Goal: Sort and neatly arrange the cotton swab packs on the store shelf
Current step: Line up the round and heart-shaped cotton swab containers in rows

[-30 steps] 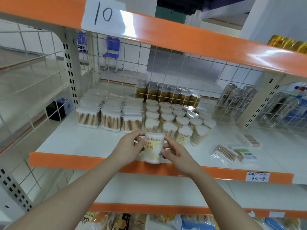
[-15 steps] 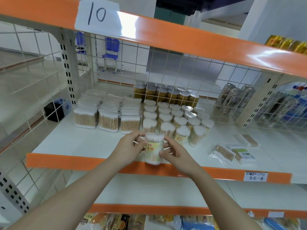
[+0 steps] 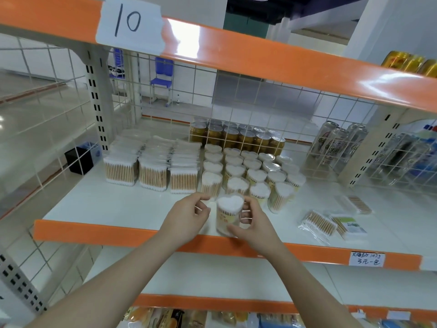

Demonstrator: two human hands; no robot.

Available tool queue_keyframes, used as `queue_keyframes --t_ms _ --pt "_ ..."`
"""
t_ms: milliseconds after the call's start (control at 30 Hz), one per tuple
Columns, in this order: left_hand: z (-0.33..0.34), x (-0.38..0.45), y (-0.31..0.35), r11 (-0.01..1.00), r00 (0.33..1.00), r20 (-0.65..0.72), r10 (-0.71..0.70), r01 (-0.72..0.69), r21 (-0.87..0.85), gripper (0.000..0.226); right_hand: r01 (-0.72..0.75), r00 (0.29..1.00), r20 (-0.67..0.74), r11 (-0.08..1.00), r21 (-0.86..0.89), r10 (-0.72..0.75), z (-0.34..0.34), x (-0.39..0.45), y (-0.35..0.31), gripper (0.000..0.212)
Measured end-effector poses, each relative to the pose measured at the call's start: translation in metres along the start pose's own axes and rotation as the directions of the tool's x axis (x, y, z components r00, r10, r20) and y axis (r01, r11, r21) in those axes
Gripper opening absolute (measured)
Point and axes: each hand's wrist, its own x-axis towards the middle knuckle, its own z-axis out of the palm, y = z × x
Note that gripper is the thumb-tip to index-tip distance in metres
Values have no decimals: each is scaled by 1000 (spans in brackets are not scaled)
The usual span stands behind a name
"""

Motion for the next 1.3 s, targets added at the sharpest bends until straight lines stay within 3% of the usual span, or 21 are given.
queue_keyframes --t_ms 367,567,667,1100,1300 --pt "11 2 -5 931 996 50 -76 53 360 30 -86 987 -135 996 -9 84 -16 4 26 61" --pt "20 3 2 825 995 92 -40 -19 565 35 -51 993 -109 997 -55 45 -27 1 36 80" --pt "27 3 5 774 995 96 -10 -53 631 36 5 995 -98 993 -121 -17 -32 -2 41 74" --pt "40 9 12 729 992 115 55 -118 674 38 17 984 -169 981 -195 -51 -43 -5 35 51" --pt "38 23 11 738 979 150 141 -205 642 37 -33 982 -187 973 -228 -11 -52 -4 30 60"
